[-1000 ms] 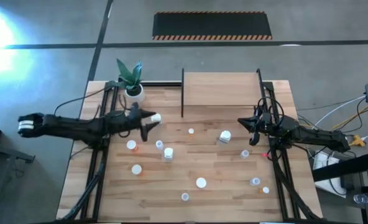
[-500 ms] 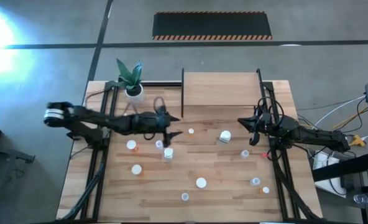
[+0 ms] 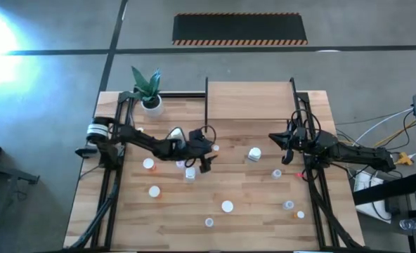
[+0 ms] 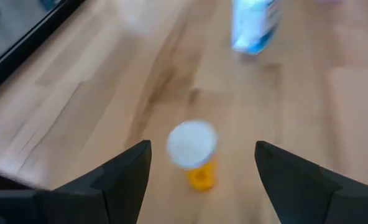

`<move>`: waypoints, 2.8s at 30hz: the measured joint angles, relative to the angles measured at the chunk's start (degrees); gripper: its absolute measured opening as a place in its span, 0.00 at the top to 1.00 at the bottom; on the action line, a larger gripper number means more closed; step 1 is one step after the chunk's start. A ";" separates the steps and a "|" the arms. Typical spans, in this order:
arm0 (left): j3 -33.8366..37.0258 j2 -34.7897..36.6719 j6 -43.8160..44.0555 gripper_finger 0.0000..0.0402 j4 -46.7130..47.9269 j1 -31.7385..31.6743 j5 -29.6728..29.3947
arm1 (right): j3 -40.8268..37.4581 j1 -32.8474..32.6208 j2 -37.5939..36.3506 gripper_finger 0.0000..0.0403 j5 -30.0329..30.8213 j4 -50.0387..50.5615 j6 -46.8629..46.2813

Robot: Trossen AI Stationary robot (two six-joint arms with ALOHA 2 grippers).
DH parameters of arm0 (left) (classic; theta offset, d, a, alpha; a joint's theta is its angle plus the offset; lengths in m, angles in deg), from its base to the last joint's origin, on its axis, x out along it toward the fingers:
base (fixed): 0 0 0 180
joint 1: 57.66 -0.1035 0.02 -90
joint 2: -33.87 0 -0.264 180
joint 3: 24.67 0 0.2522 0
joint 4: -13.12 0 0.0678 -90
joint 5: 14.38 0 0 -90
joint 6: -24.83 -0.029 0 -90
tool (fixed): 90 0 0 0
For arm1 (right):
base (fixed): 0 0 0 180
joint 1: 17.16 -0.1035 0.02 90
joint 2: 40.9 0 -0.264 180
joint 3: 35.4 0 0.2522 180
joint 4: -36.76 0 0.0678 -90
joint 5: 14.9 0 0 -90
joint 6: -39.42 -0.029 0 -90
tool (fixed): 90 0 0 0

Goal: Pick and place medicine bottles onto shelf by color
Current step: Put the small orange pill bottle on the shelf

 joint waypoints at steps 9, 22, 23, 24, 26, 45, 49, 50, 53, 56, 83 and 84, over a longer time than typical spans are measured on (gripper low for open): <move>-1.37 -3.57 4.95 0.33 -0.61 0.25 -3.67 | -0.02 0.00 0.00 0.98 0.00 0.01 0.00; -1.24 -3.47 7.57 0.52 -4.29 0.34 -3.50 | -0.01 0.00 0.00 0.98 0.00 0.02 0.00; -1.24 -3.47 7.58 0.53 -4.19 0.34 -3.48 | -0.02 0.00 0.00 0.98 0.00 0.02 0.00; -1.22 -3.47 7.60 0.55 -4.11 0.34 -3.30 | -0.02 0.00 0.00 0.98 0.00 0.00 0.00; -1.13 -3.47 7.64 0.57 -4.15 0.38 -2.53 | -0.02 0.00 0.00 0.98 0.00 0.01 0.00; -1.22 -3.47 7.05 0.73 -5.14 1.13 -0.73 | -0.02 0.00 0.00 0.98 -0.02 0.02 0.00; -1.26 -3.47 7.05 0.75 -5.06 1.13 -0.72 | -0.01 0.00 0.00 0.98 0.00 0.00 0.00; -1.46 -3.47 7.10 0.75 -4.93 1.15 -0.62 | -0.01 0.00 0.00 0.98 0.00 0.02 0.00; -3.13 -3.45 7.61 0.75 -4.74 1.30 1.86 | -0.02 0.00 0.00 0.98 0.00 0.00 0.00; -6.97 -3.45 11.07 0.75 -4.59 1.41 7.72 | -0.02 0.00 0.00 0.98 0.00 0.02 0.00; -49.39 -2.27 2.89 0.76 40.56 -28.18 13.44 | -0.02 0.00 0.00 0.98 0.00 0.00 0.00; -48.43 -2.27 2.94 0.76 39.69 -29.01 13.49 | -0.02 0.00 0.00 0.98 0.00 0.02 0.00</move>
